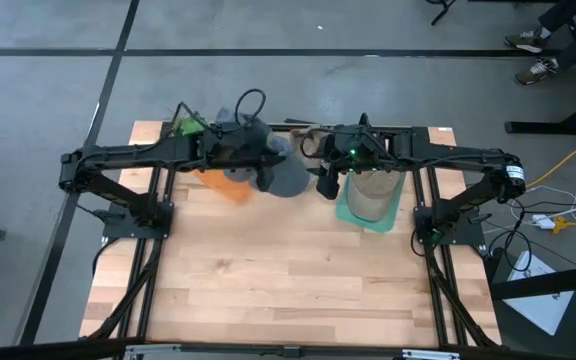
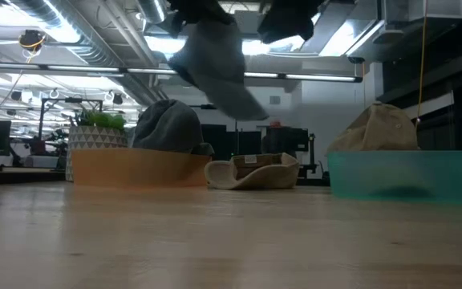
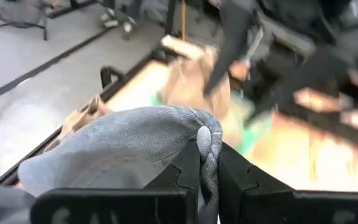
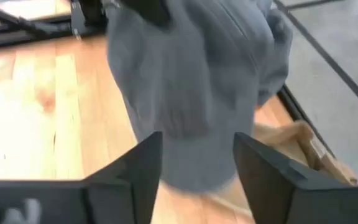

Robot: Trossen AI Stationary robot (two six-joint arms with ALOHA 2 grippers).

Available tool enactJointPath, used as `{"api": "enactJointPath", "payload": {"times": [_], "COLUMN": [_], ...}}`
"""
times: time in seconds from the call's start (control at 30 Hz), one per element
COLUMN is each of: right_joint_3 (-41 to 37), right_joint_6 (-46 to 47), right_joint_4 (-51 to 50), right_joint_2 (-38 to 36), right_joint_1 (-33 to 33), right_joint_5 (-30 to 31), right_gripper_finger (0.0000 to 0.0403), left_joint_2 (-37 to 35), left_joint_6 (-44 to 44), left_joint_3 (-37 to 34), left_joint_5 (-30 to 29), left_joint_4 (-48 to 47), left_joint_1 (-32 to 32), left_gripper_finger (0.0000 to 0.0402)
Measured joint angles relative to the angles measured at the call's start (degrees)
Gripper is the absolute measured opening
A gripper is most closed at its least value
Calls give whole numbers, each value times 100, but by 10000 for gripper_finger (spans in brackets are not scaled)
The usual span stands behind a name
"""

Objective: Pick & Place hat
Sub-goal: Put the gray cap into the orange bin

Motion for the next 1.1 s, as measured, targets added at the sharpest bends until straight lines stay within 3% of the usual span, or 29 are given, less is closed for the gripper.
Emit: {"api": "enactJointPath", "payload": {"times": [0.17, 0.33, 0.6, 1.1], "right_joint_3": [0, 0, 0, 2], "right_joint_6": [-26, -26, -24, -125], "right_joint_4": [-331, -365, -400, -393], "right_joint_2": [0, 0, 0, 0], "right_joint_1": [0, 0, 0, 0], "right_joint_5": [8, 9, 10, 63], "right_gripper_finger": [231, 236, 236, 236], "left_joint_2": [-427, -955, -1604, -1923], "left_joint_6": [776, 1869, 4003, 6304], "left_joint_3": [-2, -4, -4, -2], "left_joint_5": [247, 448, 802, 1022], "left_joint_4": [-1241, -1903, -2499, -3212], "left_joint_1": [2, 128, 331, 926], "left_gripper_finger": [18, 18, 18, 18]}}
